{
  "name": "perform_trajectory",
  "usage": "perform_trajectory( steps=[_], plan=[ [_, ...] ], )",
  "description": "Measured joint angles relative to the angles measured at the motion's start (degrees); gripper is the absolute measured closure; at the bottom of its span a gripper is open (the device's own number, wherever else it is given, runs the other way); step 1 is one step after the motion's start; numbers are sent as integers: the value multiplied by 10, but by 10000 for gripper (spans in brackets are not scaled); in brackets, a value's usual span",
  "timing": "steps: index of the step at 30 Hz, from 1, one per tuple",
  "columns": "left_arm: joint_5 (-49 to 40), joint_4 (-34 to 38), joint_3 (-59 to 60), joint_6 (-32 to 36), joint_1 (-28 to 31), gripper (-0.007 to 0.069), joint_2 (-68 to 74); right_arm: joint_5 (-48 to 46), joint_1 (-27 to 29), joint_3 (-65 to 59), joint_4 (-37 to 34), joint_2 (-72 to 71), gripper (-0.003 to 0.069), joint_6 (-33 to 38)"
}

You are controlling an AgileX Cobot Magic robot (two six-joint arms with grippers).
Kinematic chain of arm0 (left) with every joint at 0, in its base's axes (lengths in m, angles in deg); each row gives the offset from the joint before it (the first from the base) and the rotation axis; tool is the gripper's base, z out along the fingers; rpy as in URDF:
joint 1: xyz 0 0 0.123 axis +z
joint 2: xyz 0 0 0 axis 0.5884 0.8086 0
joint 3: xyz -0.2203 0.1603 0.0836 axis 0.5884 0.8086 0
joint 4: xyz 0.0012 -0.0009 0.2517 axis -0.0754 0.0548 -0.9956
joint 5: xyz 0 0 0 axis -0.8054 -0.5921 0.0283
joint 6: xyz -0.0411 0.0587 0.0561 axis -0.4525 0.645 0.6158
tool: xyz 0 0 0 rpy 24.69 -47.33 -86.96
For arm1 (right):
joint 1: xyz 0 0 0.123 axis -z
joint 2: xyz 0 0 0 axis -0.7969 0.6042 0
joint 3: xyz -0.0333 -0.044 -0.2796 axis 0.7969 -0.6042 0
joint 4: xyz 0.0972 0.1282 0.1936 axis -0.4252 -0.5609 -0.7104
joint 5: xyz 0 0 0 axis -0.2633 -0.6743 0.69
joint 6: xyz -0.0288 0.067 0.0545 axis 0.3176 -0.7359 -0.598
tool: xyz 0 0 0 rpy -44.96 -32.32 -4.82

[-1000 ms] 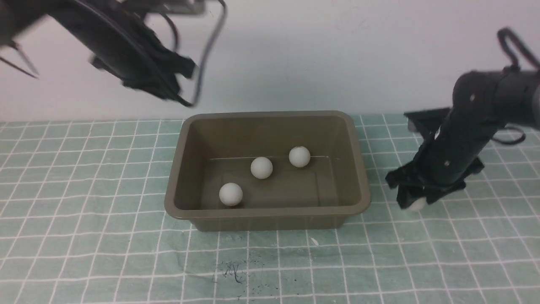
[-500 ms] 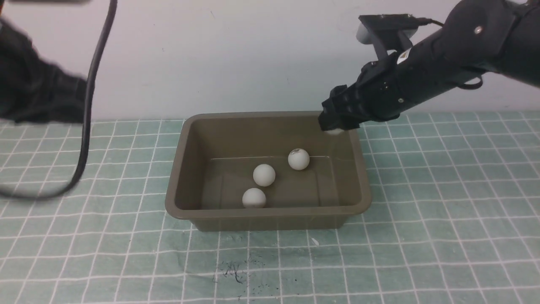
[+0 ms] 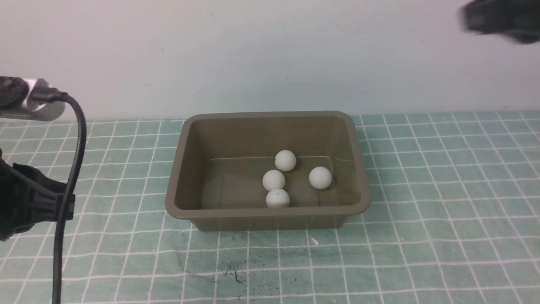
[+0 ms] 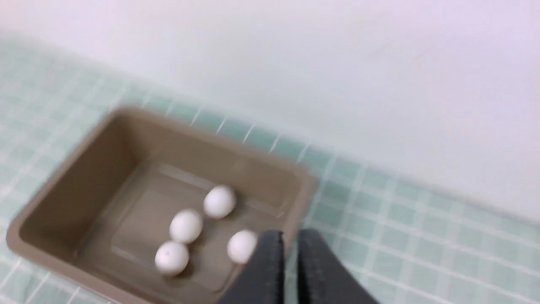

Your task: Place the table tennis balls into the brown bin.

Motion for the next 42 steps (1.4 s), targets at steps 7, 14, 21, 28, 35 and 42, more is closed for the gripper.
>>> perform_trajectory(
  steps=[7, 14, 21, 28, 35, 42],
  plan=[
    [19, 22, 4, 0, 0, 629, -7, 140, 0, -264, 81, -287, 671, -104],
    [40, 26, 4, 23, 0, 629, -7, 270, 0, -492, 123, -510, 672, -192],
    [67, 29, 5, 41, 0, 629, -13, 289, 0, -539, 134, -571, 672, -205],
    [108, 30, 72, 55, 0, 629, -154, 289, 0, -539, 135, -571, 672, -204],
    [124, 35, 148, 55, 0, 629, -294, 289, 0, -539, 136, -571, 672, -204],
    [122, 37, 160, 55, 0, 629, -363, 289, 0, -539, 136, -572, 672, -204]
  ],
)
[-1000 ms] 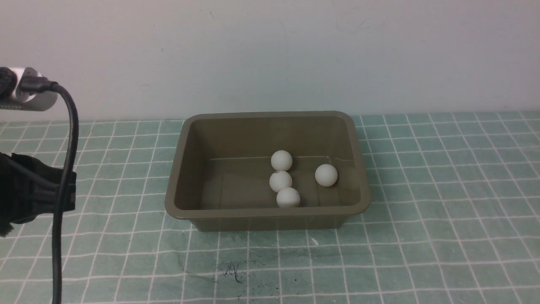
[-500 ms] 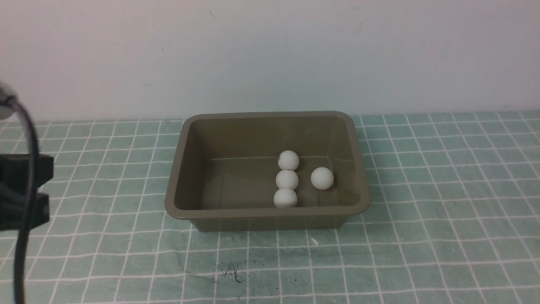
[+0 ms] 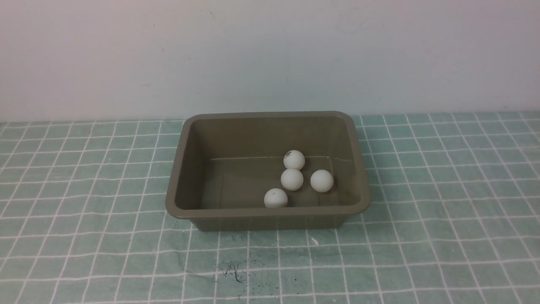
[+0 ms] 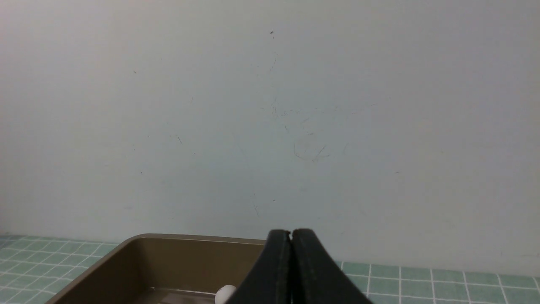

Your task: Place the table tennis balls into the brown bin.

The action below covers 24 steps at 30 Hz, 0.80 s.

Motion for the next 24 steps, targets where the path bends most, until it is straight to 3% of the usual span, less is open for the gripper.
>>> perform_trajectory(
  steps=[10, 16, 24],
  plan=[
    [21, -17, 22, -3, 0, 629, -8, 0, 0, 0, 0, 0, 672, 0],
    [103, -135, 171, -100, 7, 629, -75, 0, 0, 0, 0, 0, 672, 0],
    [145, -167, 343, -117, 28, 629, -152, 1, 0, 0, 0, 0, 672, 0]
  ],
)
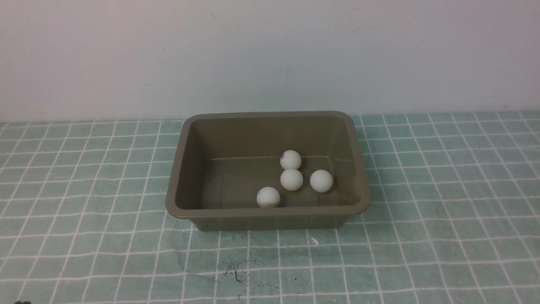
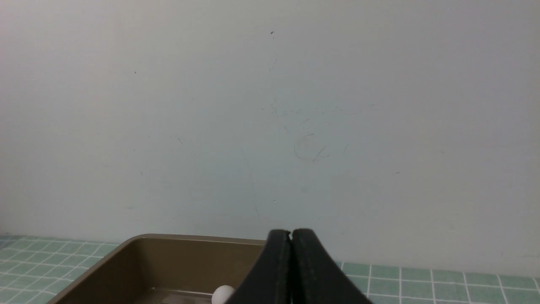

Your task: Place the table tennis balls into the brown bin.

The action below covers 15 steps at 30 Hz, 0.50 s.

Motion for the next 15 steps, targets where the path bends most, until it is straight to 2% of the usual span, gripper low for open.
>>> perform_trajectory(
  steps=[15],
  plan=[
    [5, -5, 2, 2, 1, 629, -1, -1, 0, 0, 0, 0, 672, 0]
  ],
)
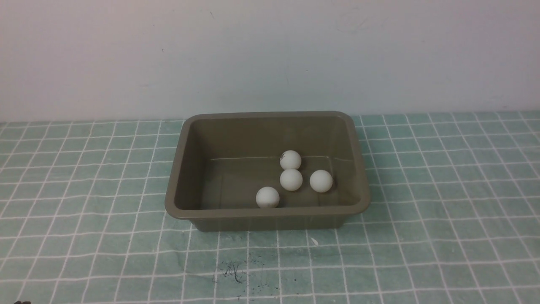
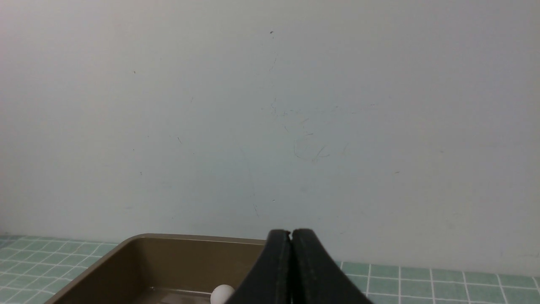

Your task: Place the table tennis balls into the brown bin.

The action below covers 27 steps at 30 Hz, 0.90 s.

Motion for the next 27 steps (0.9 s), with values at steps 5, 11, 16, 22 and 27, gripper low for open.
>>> perform_trajectory(
  steps=[5, 11, 16, 22, 27],
  plan=[
    [0, 0, 0, 0, 0, 629, 0, 0, 0, 0, 0, 0, 672, -1],
    [0, 0, 0, 0, 0, 629, 0, 1, 0, 0, 0, 0, 672, -6],
    [0, -1, 0, 0, 0, 629, 0, 13, 0, 0, -44, 0, 672, 42],
    [0, -1, 0, 0, 0, 629, 0, 14, 0, -1, -152, 0, 672, 189],
    [0, -1, 0, 0, 0, 629, 0, 16, 19, -43, -135, -16, 672, 203]
  ],
)
